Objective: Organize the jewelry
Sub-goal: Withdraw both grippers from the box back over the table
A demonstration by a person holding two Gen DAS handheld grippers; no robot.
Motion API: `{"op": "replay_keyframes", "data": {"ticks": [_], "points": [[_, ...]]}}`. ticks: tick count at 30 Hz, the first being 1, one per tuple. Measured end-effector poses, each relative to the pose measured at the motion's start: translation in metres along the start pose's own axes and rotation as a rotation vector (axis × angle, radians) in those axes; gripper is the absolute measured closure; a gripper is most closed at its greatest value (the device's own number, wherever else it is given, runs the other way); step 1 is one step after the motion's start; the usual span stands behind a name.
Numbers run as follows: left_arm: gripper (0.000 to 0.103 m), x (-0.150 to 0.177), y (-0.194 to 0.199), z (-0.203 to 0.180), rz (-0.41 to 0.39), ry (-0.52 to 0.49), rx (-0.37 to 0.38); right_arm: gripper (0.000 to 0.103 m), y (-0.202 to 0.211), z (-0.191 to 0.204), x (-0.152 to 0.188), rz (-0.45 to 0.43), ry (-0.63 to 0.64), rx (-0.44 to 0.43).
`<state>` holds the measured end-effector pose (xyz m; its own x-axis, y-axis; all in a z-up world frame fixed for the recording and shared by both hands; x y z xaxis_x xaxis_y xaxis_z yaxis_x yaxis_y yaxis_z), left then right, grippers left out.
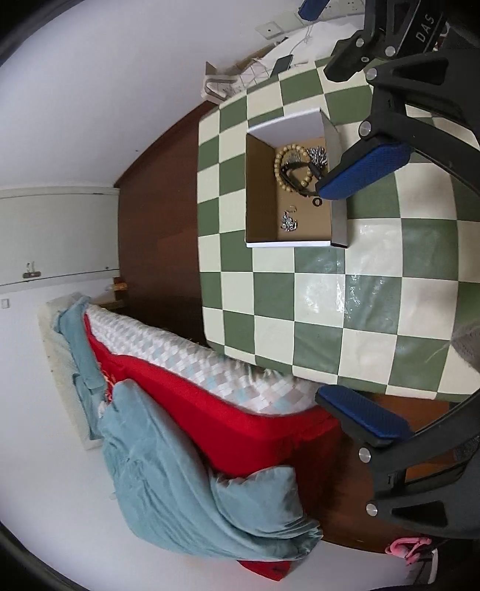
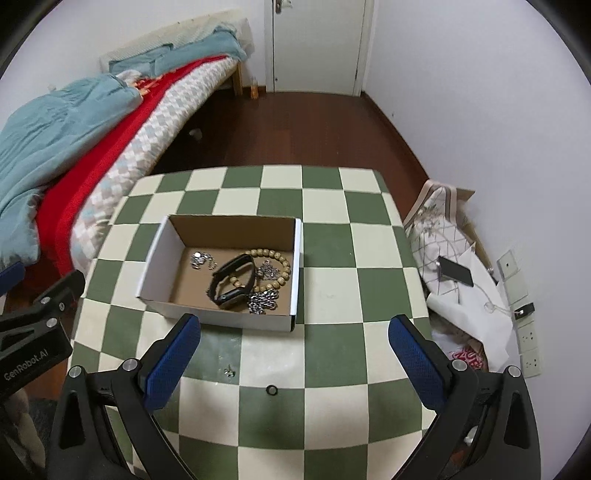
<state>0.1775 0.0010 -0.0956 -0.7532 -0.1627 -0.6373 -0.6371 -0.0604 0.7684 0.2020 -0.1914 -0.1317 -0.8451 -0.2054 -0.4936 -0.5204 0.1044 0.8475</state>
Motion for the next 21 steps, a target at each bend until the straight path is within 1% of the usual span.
{"op": "replay_keyframes", "data": {"ticks": [8, 13, 16, 19, 21], "points": [[0.001, 0.010, 0.039, 0.008, -0.046, 0.008, 0.031, 0.000, 0.051, 0.005, 0.011, -0.078, -0.013, 0.017], [0.001, 0.019, 0.055, 0.009, -0.072, 0.030, 0.047, 0.000, 0.075, 0.006, 0.018, -0.117, -0.019, 0.029], [0.001, 0.025, 0.053, 0.010, -0.091, 0.035, 0.031, 0.000, 0.084, 0.006, 0.022, -0.132, -0.031, 0.012], [0.001, 0.034, 0.040, 0.011, -0.081, 0.026, -0.002, 0.000, 0.083, 0.007, 0.030, -0.136, -0.044, -0.016], [0.001, 0.045, 0.025, 0.012, -0.068, 0.005, -0.046, 0.000, 0.073, 0.007, 0.039, -0.121, -0.059, -0.036]]}}
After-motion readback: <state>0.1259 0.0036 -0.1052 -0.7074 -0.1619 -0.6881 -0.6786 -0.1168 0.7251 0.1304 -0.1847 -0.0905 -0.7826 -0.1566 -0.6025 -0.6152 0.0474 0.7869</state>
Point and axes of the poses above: each gripper's, at about its wrist camera, not at the fingertips, and y roughly against the way its jaws point, z to its left, x to its underside, the point moved 5 cm from there along -y, roughly the way its jaws point, and after that the axes turned 15 degrees about y, right-handed, at the moved point
